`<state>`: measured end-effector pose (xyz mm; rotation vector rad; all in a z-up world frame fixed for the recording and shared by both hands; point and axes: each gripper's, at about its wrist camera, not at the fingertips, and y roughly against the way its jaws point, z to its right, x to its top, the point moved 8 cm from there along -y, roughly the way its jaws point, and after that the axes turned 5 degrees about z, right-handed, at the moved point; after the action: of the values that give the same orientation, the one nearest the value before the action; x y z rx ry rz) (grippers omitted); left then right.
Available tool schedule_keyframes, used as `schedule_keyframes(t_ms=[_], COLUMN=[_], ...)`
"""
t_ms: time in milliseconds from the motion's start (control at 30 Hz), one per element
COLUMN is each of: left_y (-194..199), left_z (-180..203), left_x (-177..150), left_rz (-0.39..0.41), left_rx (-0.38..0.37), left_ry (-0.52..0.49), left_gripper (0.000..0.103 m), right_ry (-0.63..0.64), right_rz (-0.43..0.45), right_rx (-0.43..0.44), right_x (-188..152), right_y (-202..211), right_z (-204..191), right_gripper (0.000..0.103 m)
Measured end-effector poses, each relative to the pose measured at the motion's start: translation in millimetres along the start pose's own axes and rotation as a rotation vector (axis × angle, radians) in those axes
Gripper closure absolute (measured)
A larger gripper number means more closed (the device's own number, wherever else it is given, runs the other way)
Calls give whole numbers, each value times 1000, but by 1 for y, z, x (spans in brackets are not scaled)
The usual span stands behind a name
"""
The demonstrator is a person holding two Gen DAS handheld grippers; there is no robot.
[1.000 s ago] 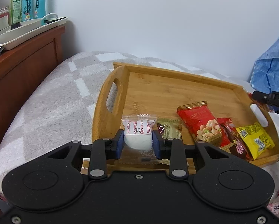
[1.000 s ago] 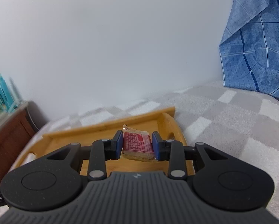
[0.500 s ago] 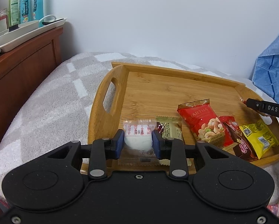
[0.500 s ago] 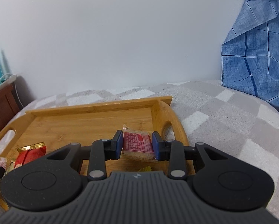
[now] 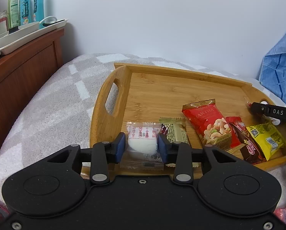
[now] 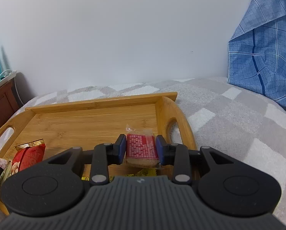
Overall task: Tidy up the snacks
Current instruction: 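Lower both packets onto the tray and open both grippers, then move both tools back over the remaining snack packets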
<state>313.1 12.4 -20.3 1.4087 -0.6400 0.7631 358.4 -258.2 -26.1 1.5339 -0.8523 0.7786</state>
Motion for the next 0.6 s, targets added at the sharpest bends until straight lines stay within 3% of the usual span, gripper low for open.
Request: schedule_keyframes(t_ms=[133, 200, 433, 600], left_y=[2, 5, 30, 53], left_z=[0, 1, 5, 10], left_x=[0, 0, 3, 3], left_rz=[-5, -6, 24, 46], left_rx=[4, 2, -17, -41], left_ry=[3, 5, -17, -25], left_gripper=[62, 59, 47, 33], right_ry=[-9, -19, -5, -42], right_rz=[26, 36, 89, 117], right_rx=[9, 13, 25, 48], right_x=[2, 4, 12, 16], right_y=[4, 8, 32, 55], right_z=[-1, -1, -9, -12], right_gripper=[55, 44, 31, 22])
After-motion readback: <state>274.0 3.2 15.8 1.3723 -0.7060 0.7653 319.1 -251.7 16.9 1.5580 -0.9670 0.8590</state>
